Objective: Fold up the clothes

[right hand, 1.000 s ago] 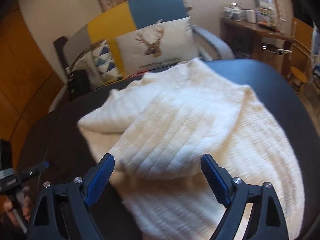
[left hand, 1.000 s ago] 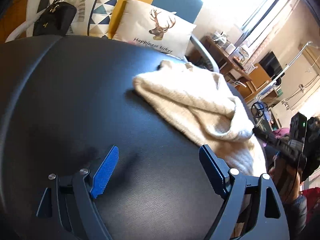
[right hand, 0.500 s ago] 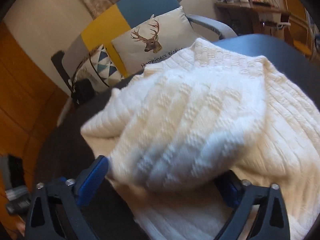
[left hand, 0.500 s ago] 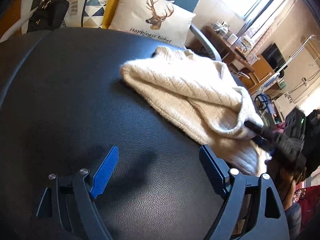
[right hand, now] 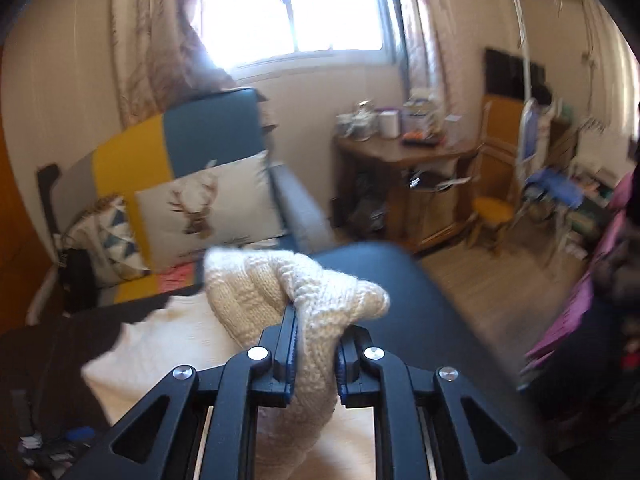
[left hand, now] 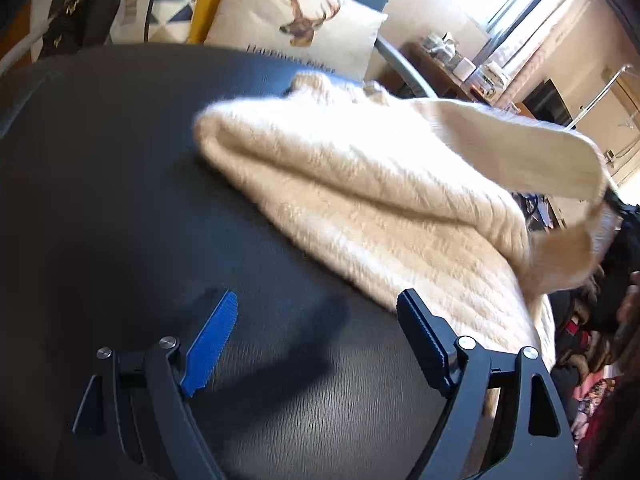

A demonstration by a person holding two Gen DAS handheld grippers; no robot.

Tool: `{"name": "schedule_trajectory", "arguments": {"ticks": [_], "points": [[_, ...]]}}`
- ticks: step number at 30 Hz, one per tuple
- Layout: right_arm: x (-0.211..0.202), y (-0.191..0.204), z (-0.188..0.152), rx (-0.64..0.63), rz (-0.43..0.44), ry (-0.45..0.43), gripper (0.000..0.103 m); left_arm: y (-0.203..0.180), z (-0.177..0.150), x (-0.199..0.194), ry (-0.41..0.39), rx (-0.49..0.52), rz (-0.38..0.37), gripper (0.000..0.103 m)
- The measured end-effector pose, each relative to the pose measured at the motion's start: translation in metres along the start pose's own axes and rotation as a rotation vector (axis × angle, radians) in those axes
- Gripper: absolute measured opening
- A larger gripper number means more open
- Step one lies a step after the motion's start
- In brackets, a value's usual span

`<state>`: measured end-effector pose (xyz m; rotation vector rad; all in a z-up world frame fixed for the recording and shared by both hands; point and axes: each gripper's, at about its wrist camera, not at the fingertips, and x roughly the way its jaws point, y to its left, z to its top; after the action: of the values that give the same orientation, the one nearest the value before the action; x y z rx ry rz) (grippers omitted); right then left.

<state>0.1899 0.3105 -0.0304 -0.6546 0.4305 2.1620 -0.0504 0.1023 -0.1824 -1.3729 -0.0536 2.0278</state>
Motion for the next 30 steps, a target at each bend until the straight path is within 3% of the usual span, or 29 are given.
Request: {"name": "schedule_trajectory", "arguments": {"ticks": [2,4,8,11,13,14,15,16,21,25,27,30], "points": [[0.003,-0.021,0.005,-0.001,-0.067,0.021,0.016,-0.003,0.005,0.004,-0.005,-0.005,-0.003,0.084],[0.011,-0.041,0.003,0.042,-0.09,0.059,0.025,-0.007,0.01,0.01,-0.001,-0.022,-0.01,0.084],[0.015,-0.047,-0.022,0.064,-0.029,0.088,0.029,-0.019,0.016,0.021,-0.004,-0.03,-0.02,0.084],[0.009,-0.032,-0.047,0.031,0.03,0.096,0.03,-0.023,0.014,0.025,0.002,-0.064,-0.097,0.084],[0.0,-0.018,-0.064,-0.005,0.067,0.097,0.03,-0.026,0.011,0.029,0.01,-0.081,-0.138,0.07],[-0.005,-0.009,-0.071,-0.024,0.082,0.096,0.03,-0.024,0.007,0.032,0.031,-0.098,-0.168,0.053],[-0.01,-0.001,-0.078,-0.044,0.096,0.095,0.03,-0.02,0.003,0.036,0.065,-0.131,-0.223,0.021],[-0.014,0.008,-0.084,-0.065,0.109,0.093,0.03,-0.016,-0.002,0.041,0.098,-0.165,-0.278,0.014],[-0.025,0.045,-0.105,-0.166,0.144,0.107,0.03,-0.009,-0.005,0.044,0.098,-0.214,-0.334,0.015],[-0.016,0.062,-0.119,-0.189,0.171,0.16,0.03,-0.022,0.018,0.063,0.111,-0.25,-0.288,0.015],[-0.012,0.07,-0.127,-0.199,0.184,0.188,0.03,-0.032,0.024,0.069,0.11,-0.246,-0.264,0.007],[-0.009,0.077,-0.132,-0.216,0.202,0.21,0.03,-0.033,0.021,0.042,0.058,-0.229,-0.286,0.005]]}}
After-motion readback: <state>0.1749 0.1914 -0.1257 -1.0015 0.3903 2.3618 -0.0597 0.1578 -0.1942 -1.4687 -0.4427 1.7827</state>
